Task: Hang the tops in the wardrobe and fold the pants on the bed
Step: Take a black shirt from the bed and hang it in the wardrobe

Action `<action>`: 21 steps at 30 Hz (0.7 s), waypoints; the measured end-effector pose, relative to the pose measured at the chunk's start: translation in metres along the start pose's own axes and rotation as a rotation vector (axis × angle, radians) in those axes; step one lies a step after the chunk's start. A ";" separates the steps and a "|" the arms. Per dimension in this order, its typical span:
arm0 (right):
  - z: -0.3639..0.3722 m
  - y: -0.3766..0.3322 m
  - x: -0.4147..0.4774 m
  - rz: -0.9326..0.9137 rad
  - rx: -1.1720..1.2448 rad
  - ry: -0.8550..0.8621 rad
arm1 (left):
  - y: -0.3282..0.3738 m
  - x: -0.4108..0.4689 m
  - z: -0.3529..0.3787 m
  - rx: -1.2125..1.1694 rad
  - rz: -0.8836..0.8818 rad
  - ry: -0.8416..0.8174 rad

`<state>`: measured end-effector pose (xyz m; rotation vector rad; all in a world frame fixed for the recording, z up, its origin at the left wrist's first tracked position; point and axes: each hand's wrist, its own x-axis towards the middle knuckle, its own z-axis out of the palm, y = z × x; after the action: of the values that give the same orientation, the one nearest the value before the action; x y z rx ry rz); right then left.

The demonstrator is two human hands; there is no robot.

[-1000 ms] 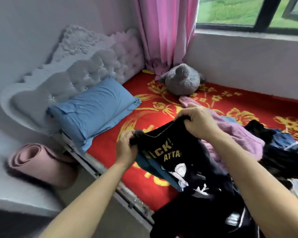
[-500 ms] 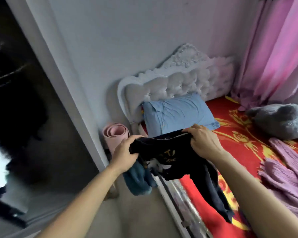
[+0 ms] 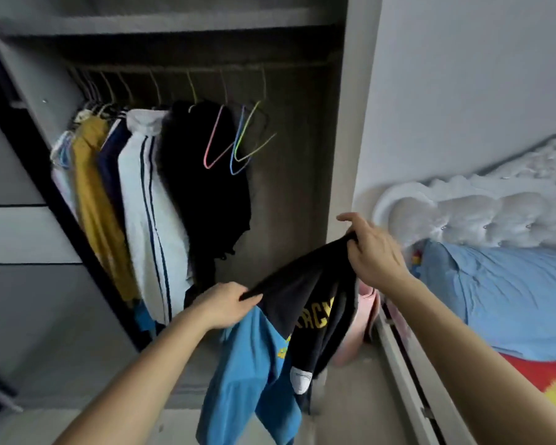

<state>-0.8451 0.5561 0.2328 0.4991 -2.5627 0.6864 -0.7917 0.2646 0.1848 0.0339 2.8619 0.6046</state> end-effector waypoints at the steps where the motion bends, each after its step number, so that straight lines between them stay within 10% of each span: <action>1: 0.013 -0.006 0.014 -0.016 0.028 0.008 | -0.010 0.009 -0.006 0.038 -0.046 0.096; 9: 0.104 -0.035 0.140 -0.051 0.273 -0.063 | -0.070 0.092 -0.061 -1.142 -0.366 0.572; 17: 0.172 -0.059 0.235 0.051 0.615 -0.371 | -0.107 0.158 -0.125 -0.879 -0.317 1.025; 21: 0.180 -0.091 0.271 0.107 0.999 -0.086 | -0.115 0.178 -0.145 -0.856 -0.228 0.986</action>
<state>-1.0893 0.3247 0.2615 0.6842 -2.1579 2.0168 -0.9944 0.1138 0.2315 -0.9363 2.9833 2.1989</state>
